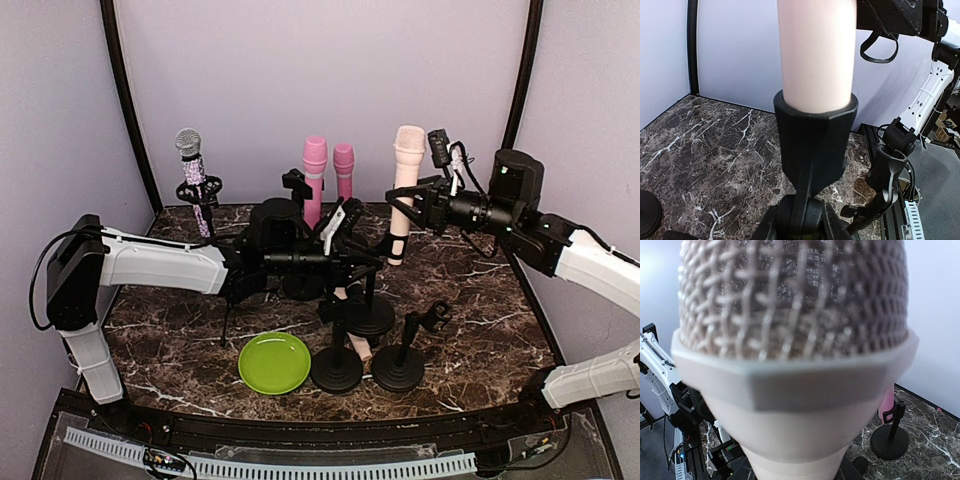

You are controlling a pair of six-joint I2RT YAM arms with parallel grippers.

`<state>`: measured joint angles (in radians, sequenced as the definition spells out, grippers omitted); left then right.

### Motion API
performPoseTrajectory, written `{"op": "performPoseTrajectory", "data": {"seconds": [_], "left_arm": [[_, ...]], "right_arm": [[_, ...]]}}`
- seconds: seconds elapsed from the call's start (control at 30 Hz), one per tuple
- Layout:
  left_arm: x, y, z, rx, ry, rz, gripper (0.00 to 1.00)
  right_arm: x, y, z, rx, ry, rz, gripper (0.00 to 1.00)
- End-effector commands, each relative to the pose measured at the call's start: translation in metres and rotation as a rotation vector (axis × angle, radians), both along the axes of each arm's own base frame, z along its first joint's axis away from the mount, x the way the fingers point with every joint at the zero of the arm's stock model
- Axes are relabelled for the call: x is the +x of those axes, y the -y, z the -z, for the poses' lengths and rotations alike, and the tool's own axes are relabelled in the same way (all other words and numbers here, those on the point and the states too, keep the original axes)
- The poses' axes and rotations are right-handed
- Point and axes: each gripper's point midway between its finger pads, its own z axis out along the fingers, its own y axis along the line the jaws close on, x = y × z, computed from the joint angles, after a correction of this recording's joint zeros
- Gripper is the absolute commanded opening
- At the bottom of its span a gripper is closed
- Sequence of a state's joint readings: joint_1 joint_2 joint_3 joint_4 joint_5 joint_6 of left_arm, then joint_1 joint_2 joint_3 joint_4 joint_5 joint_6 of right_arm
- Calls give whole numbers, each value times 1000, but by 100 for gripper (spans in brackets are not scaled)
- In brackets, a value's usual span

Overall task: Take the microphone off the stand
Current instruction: Remove the microphone from the microphone stand.

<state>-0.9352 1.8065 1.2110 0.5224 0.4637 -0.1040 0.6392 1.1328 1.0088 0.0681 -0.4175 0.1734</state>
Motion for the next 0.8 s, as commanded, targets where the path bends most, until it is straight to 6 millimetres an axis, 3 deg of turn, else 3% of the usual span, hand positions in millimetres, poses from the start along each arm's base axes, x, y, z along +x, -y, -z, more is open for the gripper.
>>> {"op": "performPoseTrajectory", "data": {"seconds": [0.0,0.5,0.77], "left_arm": [[-1,0,-20,-42,37,7,0],[1,2,-18,-40,40,6,0],[2,3,-16,-37,39,6,0]], "right_arm": [[-12,5,-49,114,128,-21,0],[42,26,-32,71,-19,285,0],[49,30,-29,61,-35,331,0]]}}
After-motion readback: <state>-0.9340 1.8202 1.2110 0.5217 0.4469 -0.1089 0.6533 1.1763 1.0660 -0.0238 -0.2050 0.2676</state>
